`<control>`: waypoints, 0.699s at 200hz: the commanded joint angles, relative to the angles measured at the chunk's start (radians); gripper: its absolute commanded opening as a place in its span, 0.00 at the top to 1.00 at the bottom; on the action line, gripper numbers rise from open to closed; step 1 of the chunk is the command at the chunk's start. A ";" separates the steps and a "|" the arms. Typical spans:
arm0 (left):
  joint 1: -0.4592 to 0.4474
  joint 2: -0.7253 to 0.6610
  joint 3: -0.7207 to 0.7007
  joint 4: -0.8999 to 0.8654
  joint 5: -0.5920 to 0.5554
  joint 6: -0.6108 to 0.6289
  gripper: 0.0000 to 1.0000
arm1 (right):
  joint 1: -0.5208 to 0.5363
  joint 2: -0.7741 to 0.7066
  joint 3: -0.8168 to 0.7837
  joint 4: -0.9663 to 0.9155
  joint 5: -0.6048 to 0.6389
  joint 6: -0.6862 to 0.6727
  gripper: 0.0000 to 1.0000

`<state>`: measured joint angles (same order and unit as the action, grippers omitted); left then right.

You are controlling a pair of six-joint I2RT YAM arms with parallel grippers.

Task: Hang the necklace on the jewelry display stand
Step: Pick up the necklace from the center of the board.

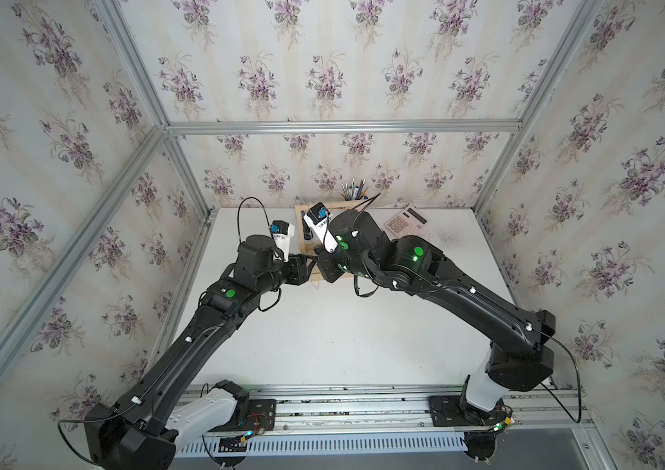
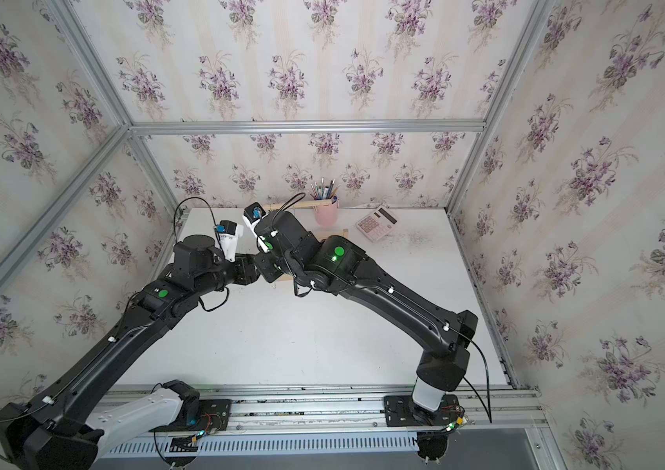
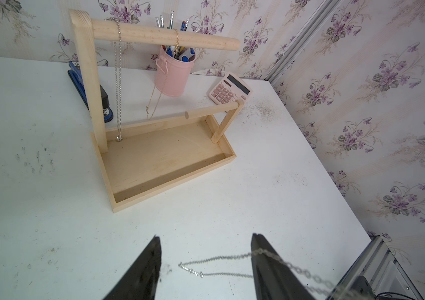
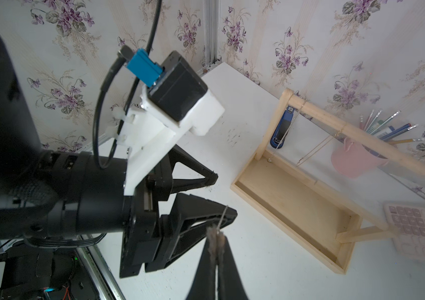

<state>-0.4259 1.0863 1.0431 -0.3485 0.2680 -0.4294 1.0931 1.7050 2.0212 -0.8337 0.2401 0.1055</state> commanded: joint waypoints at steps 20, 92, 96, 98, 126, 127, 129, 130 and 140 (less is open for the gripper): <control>-0.001 0.017 0.020 0.059 0.053 0.011 0.42 | 0.001 -0.010 -0.008 0.043 -0.018 0.003 0.97; 0.000 0.049 0.072 0.108 0.147 0.018 0.39 | -0.002 -0.001 -0.006 0.045 -0.006 0.006 0.96; -0.001 0.048 0.073 0.108 0.151 0.019 0.38 | -0.002 0.001 -0.006 0.046 -0.006 0.006 0.96; -0.001 0.047 0.073 0.108 0.153 0.020 0.38 | -0.002 0.002 -0.006 0.045 -0.006 0.006 0.96; -0.001 0.034 0.076 0.106 0.180 0.026 0.34 | -0.014 0.003 -0.009 0.047 -0.021 0.011 0.96; -0.001 0.034 0.076 0.106 0.180 0.026 0.34 | -0.015 0.003 -0.009 0.048 -0.022 0.011 0.96; -0.001 0.032 0.077 0.106 0.182 0.026 0.34 | -0.018 0.003 -0.008 0.048 -0.025 0.012 0.96; -0.001 0.031 0.076 0.106 0.183 0.027 0.34 | -0.019 0.003 -0.009 0.048 -0.026 0.012 0.96; -0.001 0.032 0.077 0.107 0.197 0.028 0.34 | -0.027 0.002 -0.013 0.052 -0.043 0.013 0.96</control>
<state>-0.4244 1.1263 1.1107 -0.2855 0.3828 -0.4271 1.0794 1.7027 2.0113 -0.8143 0.2295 0.1074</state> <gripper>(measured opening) 0.660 0.049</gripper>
